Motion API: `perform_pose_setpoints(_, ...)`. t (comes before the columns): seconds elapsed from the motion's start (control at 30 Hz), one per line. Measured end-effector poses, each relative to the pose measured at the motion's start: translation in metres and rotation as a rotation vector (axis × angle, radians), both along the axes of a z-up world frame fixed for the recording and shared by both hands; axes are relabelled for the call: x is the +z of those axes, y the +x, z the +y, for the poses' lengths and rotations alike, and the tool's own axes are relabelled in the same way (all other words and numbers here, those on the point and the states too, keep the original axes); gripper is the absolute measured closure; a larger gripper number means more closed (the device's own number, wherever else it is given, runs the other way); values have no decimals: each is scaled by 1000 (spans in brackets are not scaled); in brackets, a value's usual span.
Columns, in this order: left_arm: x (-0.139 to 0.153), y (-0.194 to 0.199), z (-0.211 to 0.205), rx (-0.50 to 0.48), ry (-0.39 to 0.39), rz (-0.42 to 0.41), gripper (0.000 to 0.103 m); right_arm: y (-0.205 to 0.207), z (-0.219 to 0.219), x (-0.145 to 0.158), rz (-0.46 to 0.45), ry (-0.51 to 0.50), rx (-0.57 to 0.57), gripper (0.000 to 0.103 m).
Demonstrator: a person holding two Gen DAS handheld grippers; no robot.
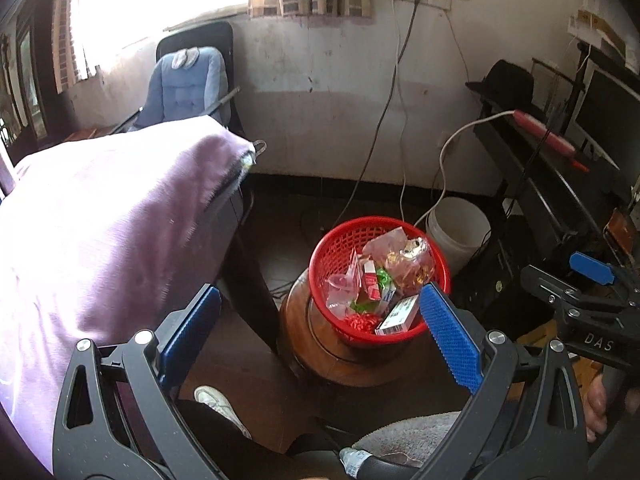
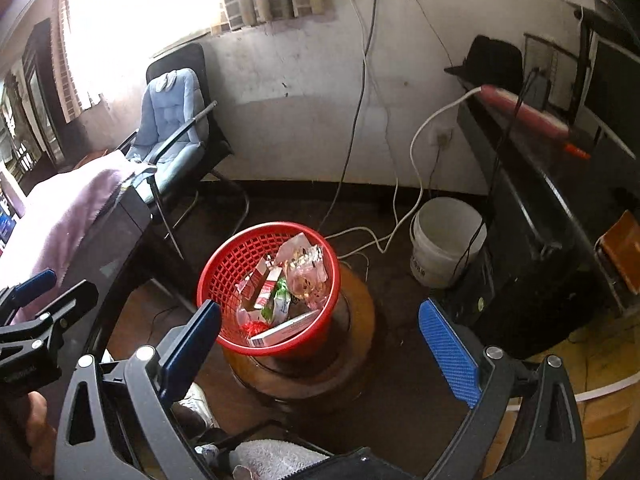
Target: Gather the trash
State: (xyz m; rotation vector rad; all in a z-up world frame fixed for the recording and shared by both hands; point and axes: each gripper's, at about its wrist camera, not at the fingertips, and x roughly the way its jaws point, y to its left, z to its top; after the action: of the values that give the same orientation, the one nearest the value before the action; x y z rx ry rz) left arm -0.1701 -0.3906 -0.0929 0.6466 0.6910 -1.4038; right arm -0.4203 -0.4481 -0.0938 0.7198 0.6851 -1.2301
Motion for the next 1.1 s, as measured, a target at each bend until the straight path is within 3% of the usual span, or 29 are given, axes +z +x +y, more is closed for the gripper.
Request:
perform_pose_setpoints(0.2, -13, -8, -8, 8, 39, -53, 7, 2, -6, -16, 7, 44, 3, 6)
perform_pose_setpoints(1.1, -18, -17, -11, -36, 60, -52, 7, 5, -9, -22, -19, 69, 12, 6)
